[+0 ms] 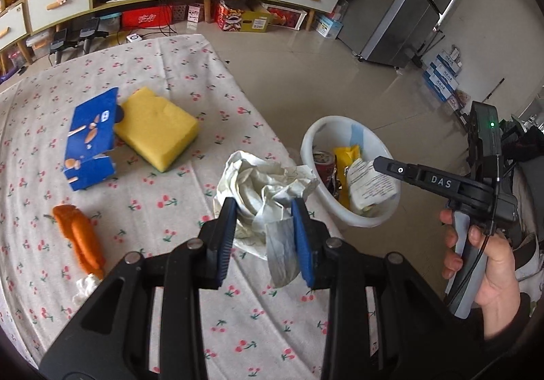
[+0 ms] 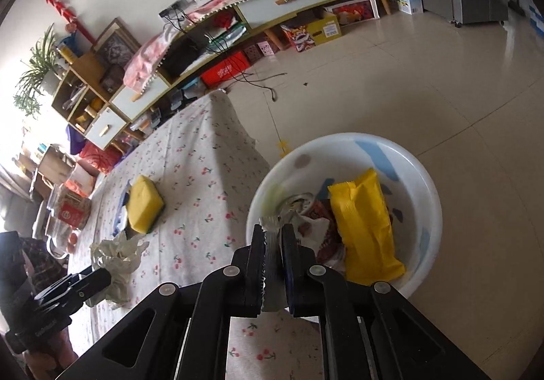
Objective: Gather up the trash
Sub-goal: 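Carry the wrapper into the white bucket with the right tool while left carries the tissue there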
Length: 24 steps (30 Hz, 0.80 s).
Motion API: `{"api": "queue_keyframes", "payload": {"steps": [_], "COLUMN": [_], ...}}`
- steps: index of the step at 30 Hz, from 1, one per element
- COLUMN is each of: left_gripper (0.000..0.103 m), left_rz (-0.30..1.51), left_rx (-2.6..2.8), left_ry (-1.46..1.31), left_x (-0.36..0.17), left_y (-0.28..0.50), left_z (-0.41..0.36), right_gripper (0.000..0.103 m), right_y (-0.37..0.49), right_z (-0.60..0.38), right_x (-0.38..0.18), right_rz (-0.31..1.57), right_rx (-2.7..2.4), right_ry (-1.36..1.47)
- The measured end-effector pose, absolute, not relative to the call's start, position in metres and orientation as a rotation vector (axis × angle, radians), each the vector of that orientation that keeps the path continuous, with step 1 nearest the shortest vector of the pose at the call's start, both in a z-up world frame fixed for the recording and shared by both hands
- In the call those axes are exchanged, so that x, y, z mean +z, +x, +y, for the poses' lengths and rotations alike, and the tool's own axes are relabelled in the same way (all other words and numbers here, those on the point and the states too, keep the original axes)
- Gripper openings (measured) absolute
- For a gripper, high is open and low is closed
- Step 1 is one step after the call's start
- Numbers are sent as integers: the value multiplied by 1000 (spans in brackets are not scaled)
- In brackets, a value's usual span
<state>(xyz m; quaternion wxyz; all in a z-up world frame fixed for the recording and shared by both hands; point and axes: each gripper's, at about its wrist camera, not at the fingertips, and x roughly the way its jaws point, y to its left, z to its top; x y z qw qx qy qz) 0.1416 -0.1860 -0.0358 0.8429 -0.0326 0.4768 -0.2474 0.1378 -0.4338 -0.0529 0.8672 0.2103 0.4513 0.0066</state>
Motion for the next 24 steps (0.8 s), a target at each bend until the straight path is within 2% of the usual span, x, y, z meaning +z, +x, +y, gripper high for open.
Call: {"api": "queue_keyframes", "payload": {"steps": [3,5,20,23,24], "left_gripper": [35,35,35,37,42], "left_rz": [1014,1016,1032,1032,1029], "left_rx": [-543,-555,-701,-735,-736], "left_ry": [-47,-32,62,67,67], "left_x": [-39,-40,-53,-56,-56], "left_y": [145,145,146,148,149], "left_z": [-206,-218,-297,-306,-307], "right_gripper": [33,56,69,70,70], "right_y": [136,132,81,73,71], "right_z": [-449,-459,-500,-506,-507], "right_x": [-58,-54,-38,-38,-38], "right_rz": [958,939,924,919,917], "right_rx": [-47,-73,-240,-258,-265], "right_ry": [465,482,415,426,428]}}
